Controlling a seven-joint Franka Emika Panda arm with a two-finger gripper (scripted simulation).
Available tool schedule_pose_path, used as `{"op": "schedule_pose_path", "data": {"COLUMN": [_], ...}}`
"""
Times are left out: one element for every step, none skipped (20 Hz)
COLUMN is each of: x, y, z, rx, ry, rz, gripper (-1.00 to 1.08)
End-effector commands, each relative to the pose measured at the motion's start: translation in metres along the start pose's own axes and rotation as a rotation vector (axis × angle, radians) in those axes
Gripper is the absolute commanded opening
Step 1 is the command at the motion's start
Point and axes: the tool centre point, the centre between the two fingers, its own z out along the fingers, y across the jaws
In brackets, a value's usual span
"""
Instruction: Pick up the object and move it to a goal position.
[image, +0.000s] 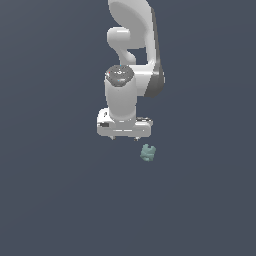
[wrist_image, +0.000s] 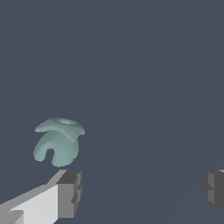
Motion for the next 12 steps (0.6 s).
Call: {"op": "schedule_pose_path", "data": {"x": [0.000, 0.000, 0.000, -0.001, -0.002, -0.003, -0.004, -0.005, -0.006, -0.007, -0.008, -0.008], "y": [0.000, 0.000, -0.001, -0.003, -0.005, -0.007, -0.010, -0.013, -0.015, -0.016, -0.017, -0.018], "z": [0.000, 0.000, 0.001, 0.003, 0.004, 0.007, 0.010, 0.012, 0.014, 0.016, 0.017, 0.017], "rx": [0.000, 0.000, 0.000, 0.001, 0.002, 0.002, 0.003, 0.004, 0.005, 0.005, 0.005, 0.006], "ry": [0.000, -0.001, -0.002, -0.005, -0.009, -0.014, -0.020, -0.026, -0.030, -0.033, -0.035, -0.036], "rz": [0.000, 0.000, 0.001, 0.002, 0.003, 0.005, 0.007, 0.008, 0.009, 0.010, 0.010, 0.010], "gripper": [1.00, 1.00, 1.00, 1.00, 1.00, 1.00, 1.00, 1.00, 1.00, 1.00, 1.00, 1.00]}}
